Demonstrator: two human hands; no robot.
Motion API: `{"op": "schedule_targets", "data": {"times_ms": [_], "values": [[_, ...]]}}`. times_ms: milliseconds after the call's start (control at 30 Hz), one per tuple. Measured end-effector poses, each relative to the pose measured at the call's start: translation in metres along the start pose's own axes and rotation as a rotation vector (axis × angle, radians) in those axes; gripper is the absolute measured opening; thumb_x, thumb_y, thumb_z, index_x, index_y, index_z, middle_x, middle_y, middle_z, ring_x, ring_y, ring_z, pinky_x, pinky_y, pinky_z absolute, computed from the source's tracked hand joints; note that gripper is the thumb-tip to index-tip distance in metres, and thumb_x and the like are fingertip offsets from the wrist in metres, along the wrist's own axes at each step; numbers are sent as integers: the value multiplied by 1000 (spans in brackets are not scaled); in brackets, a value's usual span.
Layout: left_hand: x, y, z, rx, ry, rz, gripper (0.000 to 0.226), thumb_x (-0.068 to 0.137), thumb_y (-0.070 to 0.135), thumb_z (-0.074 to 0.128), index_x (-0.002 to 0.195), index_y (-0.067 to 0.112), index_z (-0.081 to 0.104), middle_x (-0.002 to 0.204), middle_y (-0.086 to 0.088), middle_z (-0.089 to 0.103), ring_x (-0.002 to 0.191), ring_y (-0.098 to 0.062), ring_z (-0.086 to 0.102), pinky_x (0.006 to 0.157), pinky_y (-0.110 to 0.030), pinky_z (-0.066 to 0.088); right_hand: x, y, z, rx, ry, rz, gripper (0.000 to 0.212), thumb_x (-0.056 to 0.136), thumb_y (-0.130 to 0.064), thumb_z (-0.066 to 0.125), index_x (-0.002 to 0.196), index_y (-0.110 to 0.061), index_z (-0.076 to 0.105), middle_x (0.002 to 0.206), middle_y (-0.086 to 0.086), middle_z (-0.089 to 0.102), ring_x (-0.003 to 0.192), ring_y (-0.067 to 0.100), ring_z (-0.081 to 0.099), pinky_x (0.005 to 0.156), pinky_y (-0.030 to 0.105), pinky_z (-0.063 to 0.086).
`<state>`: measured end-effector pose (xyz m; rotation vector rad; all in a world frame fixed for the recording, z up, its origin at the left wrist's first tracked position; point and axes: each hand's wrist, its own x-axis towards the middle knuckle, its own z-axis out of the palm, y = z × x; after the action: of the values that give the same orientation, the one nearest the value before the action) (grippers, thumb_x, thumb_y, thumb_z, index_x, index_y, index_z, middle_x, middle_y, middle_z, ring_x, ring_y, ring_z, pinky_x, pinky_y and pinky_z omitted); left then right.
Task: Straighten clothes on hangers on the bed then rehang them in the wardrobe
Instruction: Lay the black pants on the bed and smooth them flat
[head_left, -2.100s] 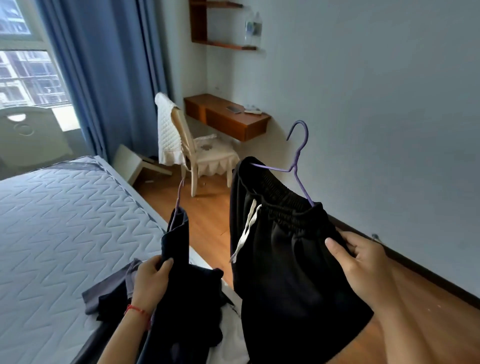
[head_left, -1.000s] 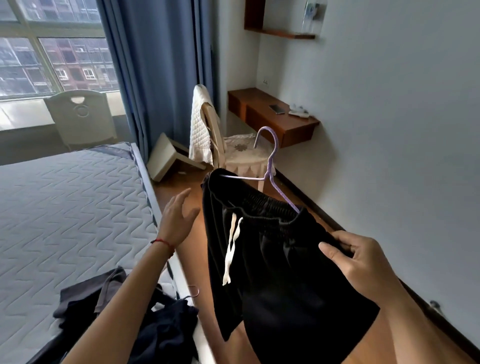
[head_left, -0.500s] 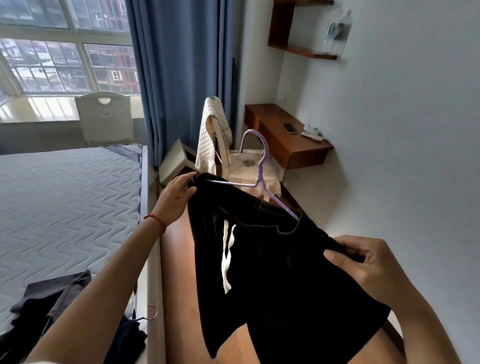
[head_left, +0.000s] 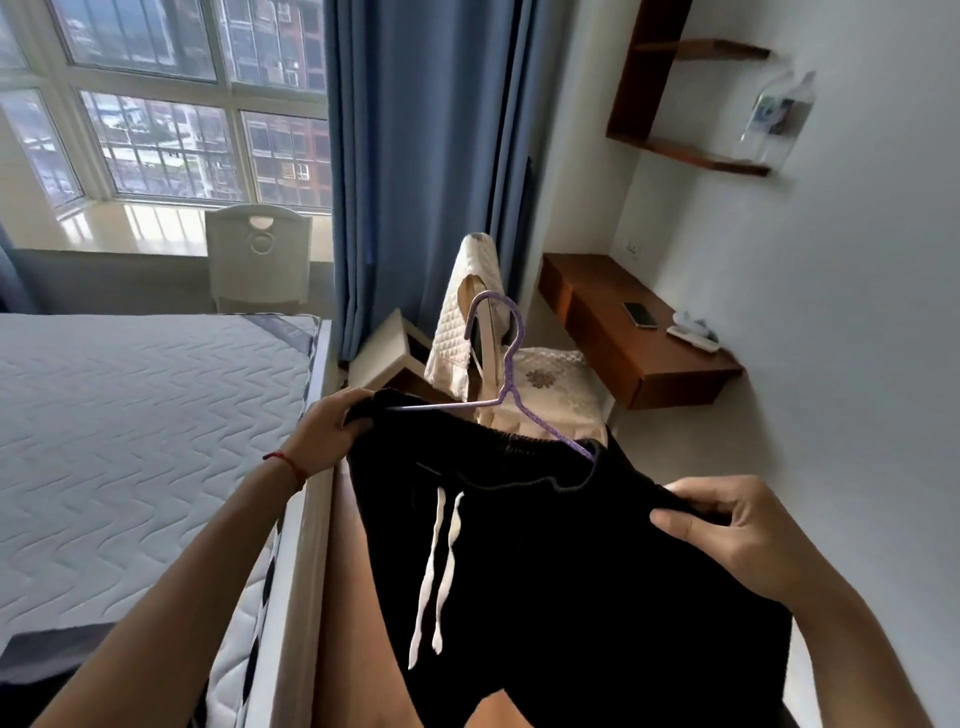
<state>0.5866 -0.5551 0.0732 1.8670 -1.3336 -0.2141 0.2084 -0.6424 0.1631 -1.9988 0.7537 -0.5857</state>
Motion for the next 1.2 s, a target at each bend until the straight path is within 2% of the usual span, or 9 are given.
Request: {"op": "schedule_targets", "data": {"times_ms": [67, 133, 233, 433, 700, 800, 967, 1133, 1200], "values": [[24, -13, -10, 8, 11, -27, 28, 81, -8, 59, 107, 1, 63, 96, -9, 62, 97, -25, 57, 87, -24, 41, 43, -4, 2, -46, -21, -9, 4, 76, -18, 71, 74, -18, 75, 73, 20, 69, 60, 15, 63, 54, 21, 45], [47, -24, -23, 5, 30, -12, 24, 81, -6, 60, 97, 11, 65, 85, 0, 61, 89, -22, 58, 82, -10, 42, 84, -6, 4, -105, -24, -24, 19, 80, -2, 66, 73, -18, 74, 69, 12, 70, 60, 11, 62, 54, 17, 45], [81, -37, -39, 14, 102, -5, 22, 80, -6, 61, 93, 11, 66, 78, 7, 59, 80, -16, 57, 73, 5, 35, 140, -7, 8, -199, -8, -55, 18, 82, -5, 65, 76, -20, 73, 73, 10, 71, 63, 13, 66, 59, 22, 46], [141, -53, -60, 4, 229, 49, 22, 75, 15, 58, 95, 21, 64, 81, 30, 61, 82, 17, 53, 78, 4, 34, 245, 1, 22, -300, 19, -171, 23, 83, -3, 63, 72, -22, 70, 63, -12, 67, 58, 0, 60, 55, 10, 42], [229, -67, -90, 160, 578, 29, 27, 77, 17, 58, 98, 5, 68, 91, -5, 65, 89, -13, 56, 87, -21, 40, 415, 39, 41, -269, 160, -377, 18, 88, -10, 59, 96, -23, 69, 79, -42, 62, 73, -18, 58, 65, 2, 40], [265, -76, -112, 221, 715, -6, 25, 78, 17, 58, 97, 4, 68, 85, 0, 63, 85, -12, 57, 86, -26, 41, 495, 41, 44, -234, 212, -441, 15, 90, -18, 55, 92, -28, 66, 76, -34, 63, 70, -14, 57, 64, 0, 36], [318, -99, -144, 294, 879, -180, 16, 82, 9, 63, 97, 7, 68, 79, 9, 59, 86, -7, 55, 80, 1, 33, 640, 31, 58, -243, 196, -442, 19, 90, -16, 53, 103, -17, 67, 101, 8, 70, 101, 28, 61, 85, 17, 38], [354, -122, -156, 333, 994, -332, 17, 83, 8, 61, 99, 7, 67, 85, 9, 59, 91, -12, 53, 89, -21, 38, 726, -4, 119, -176, 18, -631, 35, 88, -27, 58, 123, -21, 58, 117, 1, 63, 113, 21, 53, 97, 18, 32], [364, -139, -164, 355, 1030, -397, 19, 83, 9, 61, 102, 6, 66, 94, 1, 61, 93, -14, 54, 92, -26, 38, 756, -14, 149, -231, -68, -667, 42, 89, -31, 58, 130, -22, 51, 127, 0, 56, 122, 21, 45, 106, 32, 30]]}}
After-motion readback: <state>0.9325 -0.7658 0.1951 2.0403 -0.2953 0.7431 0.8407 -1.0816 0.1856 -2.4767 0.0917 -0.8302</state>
